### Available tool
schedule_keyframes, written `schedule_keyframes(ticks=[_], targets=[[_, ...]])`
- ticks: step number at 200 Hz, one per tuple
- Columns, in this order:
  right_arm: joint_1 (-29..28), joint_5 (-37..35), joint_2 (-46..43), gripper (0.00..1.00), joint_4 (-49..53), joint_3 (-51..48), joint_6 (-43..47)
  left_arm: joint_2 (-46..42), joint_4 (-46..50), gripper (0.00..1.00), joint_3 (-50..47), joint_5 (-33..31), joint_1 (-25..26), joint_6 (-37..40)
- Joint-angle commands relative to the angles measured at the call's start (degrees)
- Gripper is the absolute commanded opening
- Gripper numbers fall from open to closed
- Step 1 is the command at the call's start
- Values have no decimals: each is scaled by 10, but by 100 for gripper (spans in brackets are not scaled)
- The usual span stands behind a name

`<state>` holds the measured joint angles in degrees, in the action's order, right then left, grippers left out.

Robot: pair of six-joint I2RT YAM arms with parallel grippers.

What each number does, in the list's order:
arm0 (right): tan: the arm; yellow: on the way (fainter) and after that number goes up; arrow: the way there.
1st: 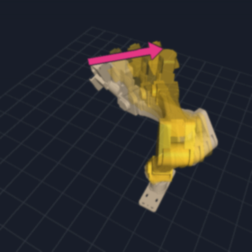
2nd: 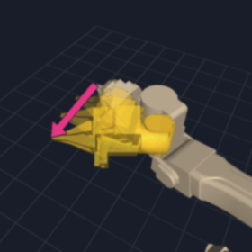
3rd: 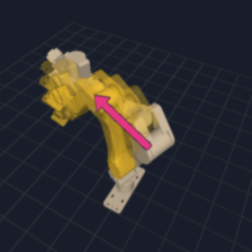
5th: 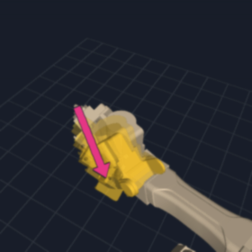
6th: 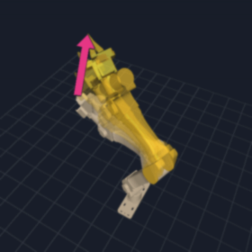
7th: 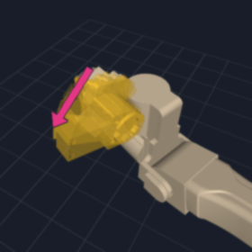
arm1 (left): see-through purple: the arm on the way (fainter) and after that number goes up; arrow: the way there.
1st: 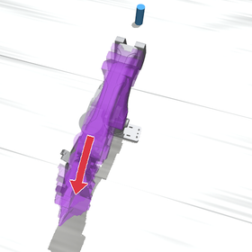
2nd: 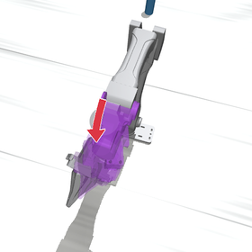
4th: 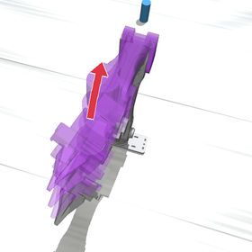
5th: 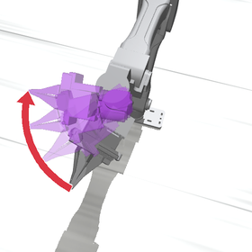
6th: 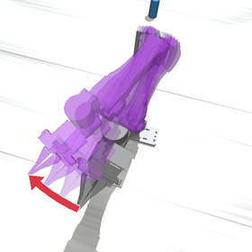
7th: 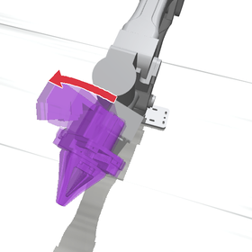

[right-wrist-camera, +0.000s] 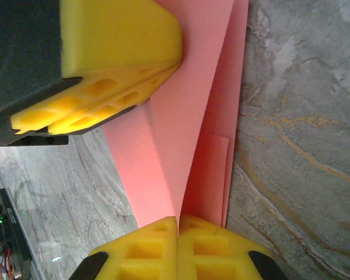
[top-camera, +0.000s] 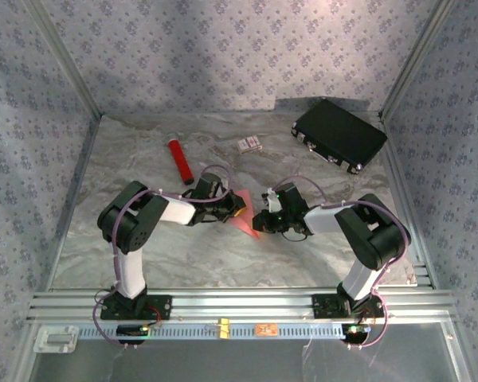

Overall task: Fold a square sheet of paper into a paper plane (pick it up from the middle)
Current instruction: Fourth fold the wing at the center of the table.

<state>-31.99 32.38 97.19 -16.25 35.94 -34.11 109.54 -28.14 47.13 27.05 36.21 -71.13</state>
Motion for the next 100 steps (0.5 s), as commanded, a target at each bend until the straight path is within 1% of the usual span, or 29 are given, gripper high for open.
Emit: schedule_keyframes(ticks=[1, 100], targets=[[3, -16, 18, 3, 43, 2, -5, 11, 15, 10, 12, -1, 6, 14], [5, -14, 21, 3, 47, 3, -4, 27, 45, 9, 23, -1, 8, 28]])
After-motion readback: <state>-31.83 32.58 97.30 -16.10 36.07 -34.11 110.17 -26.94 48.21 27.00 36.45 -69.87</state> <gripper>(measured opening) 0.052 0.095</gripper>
